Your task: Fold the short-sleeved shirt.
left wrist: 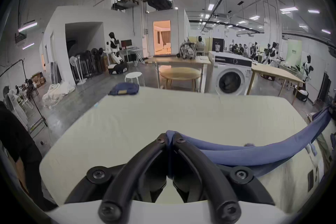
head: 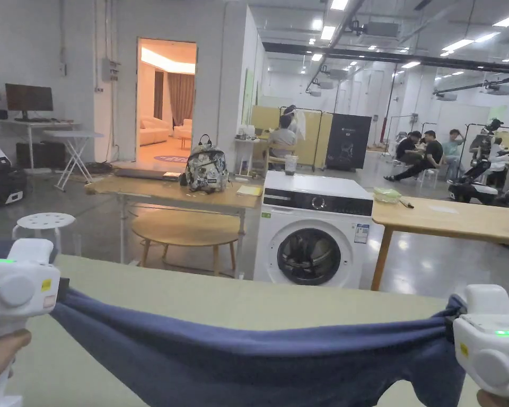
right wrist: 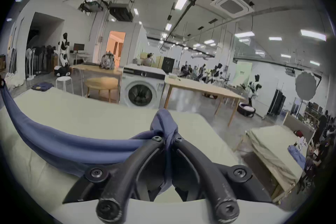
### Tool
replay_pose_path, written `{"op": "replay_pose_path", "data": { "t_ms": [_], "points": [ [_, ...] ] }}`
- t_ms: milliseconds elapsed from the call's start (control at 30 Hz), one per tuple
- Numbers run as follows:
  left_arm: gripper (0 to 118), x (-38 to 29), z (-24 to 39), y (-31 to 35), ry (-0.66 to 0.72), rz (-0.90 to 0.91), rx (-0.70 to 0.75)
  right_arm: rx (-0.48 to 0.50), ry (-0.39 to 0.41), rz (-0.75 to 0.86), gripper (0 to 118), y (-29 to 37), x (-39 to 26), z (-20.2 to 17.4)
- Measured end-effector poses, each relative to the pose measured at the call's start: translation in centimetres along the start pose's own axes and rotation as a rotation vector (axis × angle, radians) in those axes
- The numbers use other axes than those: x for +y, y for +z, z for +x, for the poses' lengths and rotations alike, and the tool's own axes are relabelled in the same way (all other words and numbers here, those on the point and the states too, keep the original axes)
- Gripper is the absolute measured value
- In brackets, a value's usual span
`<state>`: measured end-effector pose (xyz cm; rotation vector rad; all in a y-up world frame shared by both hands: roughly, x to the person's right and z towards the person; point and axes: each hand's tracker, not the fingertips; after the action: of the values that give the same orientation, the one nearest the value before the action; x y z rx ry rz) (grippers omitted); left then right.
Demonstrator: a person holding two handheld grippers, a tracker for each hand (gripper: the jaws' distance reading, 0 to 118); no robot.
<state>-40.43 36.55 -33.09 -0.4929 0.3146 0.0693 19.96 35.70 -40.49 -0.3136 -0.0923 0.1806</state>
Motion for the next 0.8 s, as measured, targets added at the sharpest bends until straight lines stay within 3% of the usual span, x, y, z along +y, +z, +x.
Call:
{"op": "replay_pose_path", "data": {
  "t_ms": [367,800],
  "points": [
    [0,-14.8,-2.2,5.4,0.038,-0.092,-0.046,-0.003,0.065,-0.153,4,7.4,-13.7,0.7],
    [0,-25.5,-4.0,6.1,0.032,-0.264,-0.005,0.022,0.076,-0.277,4,10.2,-21.7,-0.1]
  ]
}}
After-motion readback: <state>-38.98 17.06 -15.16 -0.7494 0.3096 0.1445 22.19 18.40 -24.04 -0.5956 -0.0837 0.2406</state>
